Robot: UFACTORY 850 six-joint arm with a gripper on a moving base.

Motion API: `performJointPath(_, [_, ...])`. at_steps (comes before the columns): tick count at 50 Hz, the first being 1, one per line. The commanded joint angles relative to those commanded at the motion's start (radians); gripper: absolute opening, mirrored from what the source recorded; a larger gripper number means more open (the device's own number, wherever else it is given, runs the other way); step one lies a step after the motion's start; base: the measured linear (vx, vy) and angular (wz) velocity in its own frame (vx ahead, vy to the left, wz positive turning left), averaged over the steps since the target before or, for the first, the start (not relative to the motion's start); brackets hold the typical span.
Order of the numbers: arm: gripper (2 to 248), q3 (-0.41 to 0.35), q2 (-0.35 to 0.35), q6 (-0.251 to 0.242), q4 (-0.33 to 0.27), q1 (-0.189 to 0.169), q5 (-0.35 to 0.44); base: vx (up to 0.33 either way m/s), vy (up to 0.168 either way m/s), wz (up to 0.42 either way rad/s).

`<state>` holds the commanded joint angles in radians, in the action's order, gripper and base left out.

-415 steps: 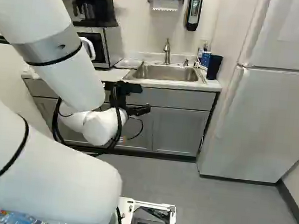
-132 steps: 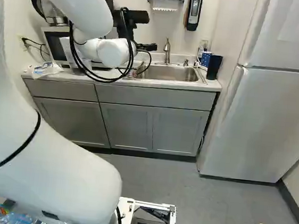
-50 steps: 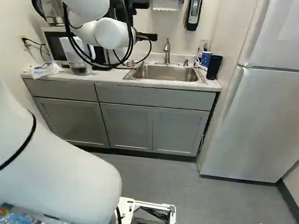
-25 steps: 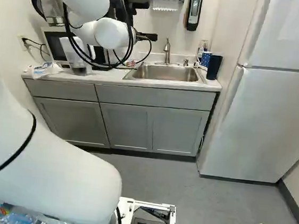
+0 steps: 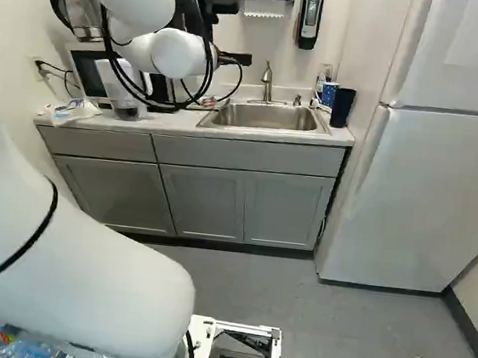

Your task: Rinse the cup and place it in the tray

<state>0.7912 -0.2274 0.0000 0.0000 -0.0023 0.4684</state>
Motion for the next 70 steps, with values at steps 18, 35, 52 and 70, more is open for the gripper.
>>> performJointPath(18, [247,0.000,0.000,0.000,0.000,0.000,0.000,0.031,-0.001,-0.005])
performJointPath(35, [247,0.000,0.000,0.000,0.000,0.000,0.000,0.087,-0.002,-0.016])
performJointPath(52, [247,0.000,0.000,0.000,0.000,0.000,0.000,0.128,-0.003,-0.026])
performJointPath(70, [247,0.000,0.000,0.000,0.000,0.000,0.000,0.147,-0.004,-0.034])
